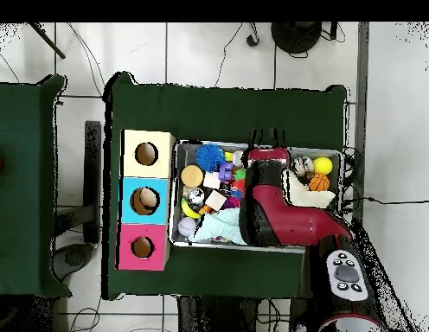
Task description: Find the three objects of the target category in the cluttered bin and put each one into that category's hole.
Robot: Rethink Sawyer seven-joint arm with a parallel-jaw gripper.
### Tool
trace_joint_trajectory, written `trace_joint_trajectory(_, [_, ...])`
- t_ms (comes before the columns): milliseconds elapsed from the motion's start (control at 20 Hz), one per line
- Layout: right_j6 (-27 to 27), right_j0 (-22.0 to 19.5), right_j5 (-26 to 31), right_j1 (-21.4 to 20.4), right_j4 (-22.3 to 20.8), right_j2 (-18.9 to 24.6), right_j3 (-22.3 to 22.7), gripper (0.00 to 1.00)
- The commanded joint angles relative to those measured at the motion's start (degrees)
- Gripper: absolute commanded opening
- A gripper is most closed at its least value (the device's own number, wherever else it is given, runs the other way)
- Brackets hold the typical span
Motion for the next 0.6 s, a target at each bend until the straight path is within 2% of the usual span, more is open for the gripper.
trace_joint_trajectory(50, [4.9,-0.4,-0.6,3.3,2.0,-2.0,-3.9,1.00])
trace_joint_trajectory(400, [6.7,-2.3,-0.4,8.4,-0.6,0.0,-7.2,1.00])
trace_joint_trajectory(600, [8.1,-3.5,0.7,9.4,-4.0,2.4,-8.7,1.00])
